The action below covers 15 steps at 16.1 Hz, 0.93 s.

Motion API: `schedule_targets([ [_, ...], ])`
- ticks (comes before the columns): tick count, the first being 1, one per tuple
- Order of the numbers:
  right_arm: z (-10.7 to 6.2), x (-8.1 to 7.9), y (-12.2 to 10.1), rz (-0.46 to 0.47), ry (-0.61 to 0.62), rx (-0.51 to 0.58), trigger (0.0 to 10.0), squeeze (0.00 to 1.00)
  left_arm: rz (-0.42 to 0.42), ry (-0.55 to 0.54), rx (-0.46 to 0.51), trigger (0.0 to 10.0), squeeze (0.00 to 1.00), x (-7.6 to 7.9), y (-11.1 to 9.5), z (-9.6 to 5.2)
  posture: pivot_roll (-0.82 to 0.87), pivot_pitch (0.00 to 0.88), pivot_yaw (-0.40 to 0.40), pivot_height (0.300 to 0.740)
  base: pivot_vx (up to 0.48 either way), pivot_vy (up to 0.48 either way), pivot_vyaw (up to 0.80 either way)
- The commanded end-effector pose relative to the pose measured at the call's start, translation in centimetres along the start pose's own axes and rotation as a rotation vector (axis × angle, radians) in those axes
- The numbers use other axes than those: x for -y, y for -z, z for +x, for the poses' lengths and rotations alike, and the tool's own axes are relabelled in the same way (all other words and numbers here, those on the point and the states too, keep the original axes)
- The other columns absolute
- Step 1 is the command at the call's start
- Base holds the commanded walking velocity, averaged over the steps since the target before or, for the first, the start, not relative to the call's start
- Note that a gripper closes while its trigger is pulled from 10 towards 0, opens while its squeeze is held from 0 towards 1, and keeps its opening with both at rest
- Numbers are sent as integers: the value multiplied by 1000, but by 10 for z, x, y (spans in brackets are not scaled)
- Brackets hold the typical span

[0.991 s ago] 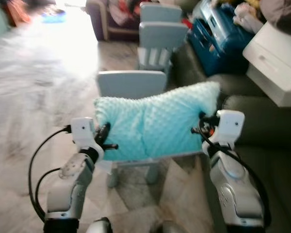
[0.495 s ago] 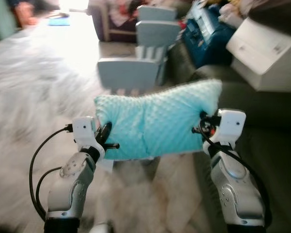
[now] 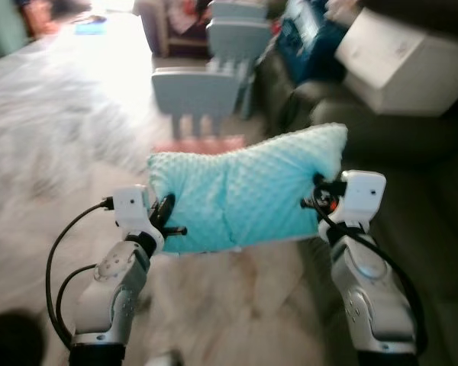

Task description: Move the pillow to the sofa

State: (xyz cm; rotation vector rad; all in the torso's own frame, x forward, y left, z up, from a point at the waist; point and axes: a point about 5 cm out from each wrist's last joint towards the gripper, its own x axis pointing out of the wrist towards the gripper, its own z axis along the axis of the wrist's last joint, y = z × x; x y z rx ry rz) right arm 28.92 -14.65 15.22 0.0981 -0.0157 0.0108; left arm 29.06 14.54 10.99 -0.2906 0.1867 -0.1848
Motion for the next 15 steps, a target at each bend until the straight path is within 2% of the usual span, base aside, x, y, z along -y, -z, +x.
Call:
schedule_targets([
  [1,0,6,-3,-5,20,13,10000,0,4,33,13,10000,0,8,-3,2,-87,86,-74,740,-356,0,0],
  [10,0,5,-2,-7,21,8,10000,0,7,28,11,10000,0,7,-4,3,-92,89,-74,740,-330,0,0],
  [15,0,5,-2,-9,22,7,10000,0,2,0,27,10000,0,2,-6,4,-98,89,-73,740,0,0,0],
])
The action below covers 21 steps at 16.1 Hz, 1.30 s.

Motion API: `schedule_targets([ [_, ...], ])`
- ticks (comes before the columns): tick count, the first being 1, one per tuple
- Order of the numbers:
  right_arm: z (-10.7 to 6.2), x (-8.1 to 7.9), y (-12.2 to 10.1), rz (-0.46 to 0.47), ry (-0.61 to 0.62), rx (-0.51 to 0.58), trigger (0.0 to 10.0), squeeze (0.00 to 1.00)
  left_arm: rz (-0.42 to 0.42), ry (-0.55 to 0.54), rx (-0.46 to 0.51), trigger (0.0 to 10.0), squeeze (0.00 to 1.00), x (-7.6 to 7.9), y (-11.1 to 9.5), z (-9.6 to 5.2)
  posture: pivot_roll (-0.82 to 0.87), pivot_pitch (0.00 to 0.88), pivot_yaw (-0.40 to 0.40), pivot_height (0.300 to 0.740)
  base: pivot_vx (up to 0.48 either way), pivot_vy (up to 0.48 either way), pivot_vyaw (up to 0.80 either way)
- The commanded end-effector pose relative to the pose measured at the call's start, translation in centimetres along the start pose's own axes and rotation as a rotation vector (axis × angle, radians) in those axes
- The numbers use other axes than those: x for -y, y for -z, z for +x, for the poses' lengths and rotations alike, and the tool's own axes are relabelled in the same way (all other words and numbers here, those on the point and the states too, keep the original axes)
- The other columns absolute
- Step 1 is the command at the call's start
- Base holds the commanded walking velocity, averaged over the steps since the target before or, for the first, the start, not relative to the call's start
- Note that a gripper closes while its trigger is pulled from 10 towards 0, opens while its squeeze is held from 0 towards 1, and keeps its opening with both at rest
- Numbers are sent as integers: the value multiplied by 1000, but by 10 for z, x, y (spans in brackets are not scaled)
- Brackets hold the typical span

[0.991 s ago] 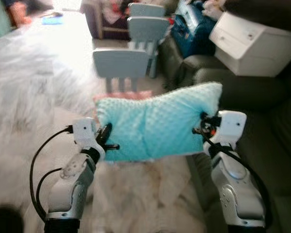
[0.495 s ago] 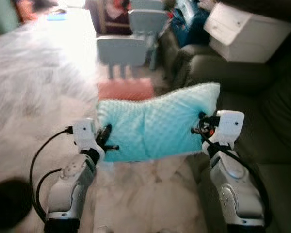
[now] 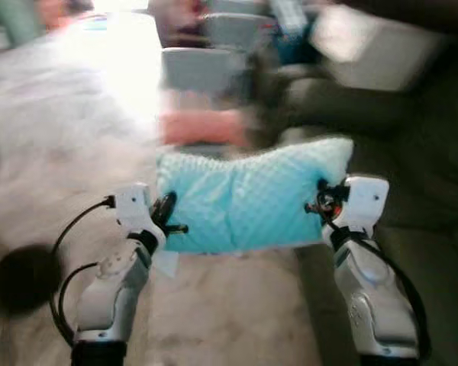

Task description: Move the pillow to the sofa

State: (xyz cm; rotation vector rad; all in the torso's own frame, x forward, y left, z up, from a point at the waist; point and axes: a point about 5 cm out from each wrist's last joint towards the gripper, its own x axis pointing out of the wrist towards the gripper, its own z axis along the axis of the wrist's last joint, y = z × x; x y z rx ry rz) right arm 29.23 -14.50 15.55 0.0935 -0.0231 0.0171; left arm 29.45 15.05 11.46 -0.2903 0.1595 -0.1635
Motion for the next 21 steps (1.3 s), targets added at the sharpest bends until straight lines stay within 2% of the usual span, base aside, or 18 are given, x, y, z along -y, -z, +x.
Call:
schedule_targets([
  [1,-3,7,1,-4,29,0,10000,0,0,18,0,10000,0,6,-1,2,-98,89,-74,740,0,0,0],
  [9,1,7,0,37,37,26,10000,0,15,-1,32,10000,0,-2,-12,7,-93,83,-65,740,0,0,0],
  [12,1,13,12,33,61,-1,10000,0,62,-11,17,10000,0,-4,-4,5,-85,77,-62,740,0,0,0],
  [14,-2,17,20,22,67,-36,10000,0,57,-23,9,10000,0,-8,0,4,-86,75,-62,740,0,0,0],
  [21,-1,19,25,37,70,-49,10000,0,51,-46,24,10000,0,-17,-7,8,-85,72,-60,740,0,0,-800],
])
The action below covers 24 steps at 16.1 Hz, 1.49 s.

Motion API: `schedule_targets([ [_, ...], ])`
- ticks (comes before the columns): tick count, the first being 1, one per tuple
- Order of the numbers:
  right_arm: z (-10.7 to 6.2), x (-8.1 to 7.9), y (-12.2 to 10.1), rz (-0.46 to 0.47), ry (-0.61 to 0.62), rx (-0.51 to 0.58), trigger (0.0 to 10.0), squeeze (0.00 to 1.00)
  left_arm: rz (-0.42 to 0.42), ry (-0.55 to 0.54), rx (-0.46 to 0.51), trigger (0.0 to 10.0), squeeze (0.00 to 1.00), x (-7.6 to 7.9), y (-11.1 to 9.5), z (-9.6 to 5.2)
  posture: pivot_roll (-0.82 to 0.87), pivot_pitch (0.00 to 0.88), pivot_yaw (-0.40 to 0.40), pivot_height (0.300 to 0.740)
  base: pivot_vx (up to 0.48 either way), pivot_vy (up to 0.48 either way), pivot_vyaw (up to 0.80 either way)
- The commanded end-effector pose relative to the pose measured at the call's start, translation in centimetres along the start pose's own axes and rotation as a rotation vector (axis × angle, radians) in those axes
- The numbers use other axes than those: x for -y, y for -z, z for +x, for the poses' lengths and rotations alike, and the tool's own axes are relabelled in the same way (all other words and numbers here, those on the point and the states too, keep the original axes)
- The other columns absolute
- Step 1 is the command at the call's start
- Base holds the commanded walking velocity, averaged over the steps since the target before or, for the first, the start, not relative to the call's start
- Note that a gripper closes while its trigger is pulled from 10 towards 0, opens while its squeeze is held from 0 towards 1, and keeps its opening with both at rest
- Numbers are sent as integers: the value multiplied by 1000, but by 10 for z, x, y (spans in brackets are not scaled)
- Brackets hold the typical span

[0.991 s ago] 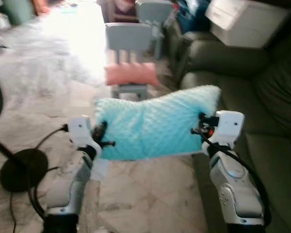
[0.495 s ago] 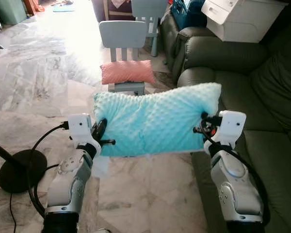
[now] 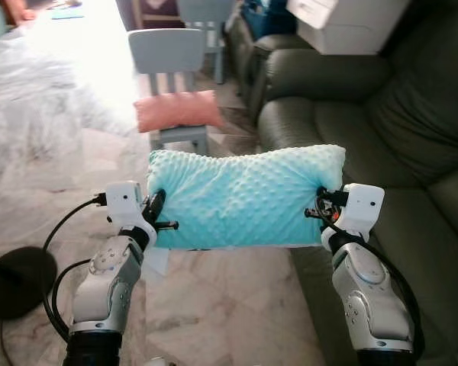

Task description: Move the pillow to the sofa

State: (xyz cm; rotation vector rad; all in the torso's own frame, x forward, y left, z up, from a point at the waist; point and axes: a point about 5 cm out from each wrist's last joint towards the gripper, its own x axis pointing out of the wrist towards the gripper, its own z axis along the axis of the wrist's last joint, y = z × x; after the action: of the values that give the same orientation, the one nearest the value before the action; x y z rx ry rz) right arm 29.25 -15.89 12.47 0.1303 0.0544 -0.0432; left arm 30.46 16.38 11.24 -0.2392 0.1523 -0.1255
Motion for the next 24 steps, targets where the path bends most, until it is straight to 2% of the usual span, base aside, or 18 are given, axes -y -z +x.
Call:
schedule_targets([
  [1,0,3,-4,2,5,25,10000,0,1,-8,16,10000,0,-4,-4,1,-85,72,-59,740,0,0,-800],
  [20,0,2,-6,5,6,26,10000,0,5,-31,16,10000,0,-10,-7,7,-92,79,-63,740,0,0,-800],
  [24,0,1,-7,2,3,36,10000,0,21,-38,21,10000,0,-14,-12,9,-93,80,-59,740,0,0,0],
])
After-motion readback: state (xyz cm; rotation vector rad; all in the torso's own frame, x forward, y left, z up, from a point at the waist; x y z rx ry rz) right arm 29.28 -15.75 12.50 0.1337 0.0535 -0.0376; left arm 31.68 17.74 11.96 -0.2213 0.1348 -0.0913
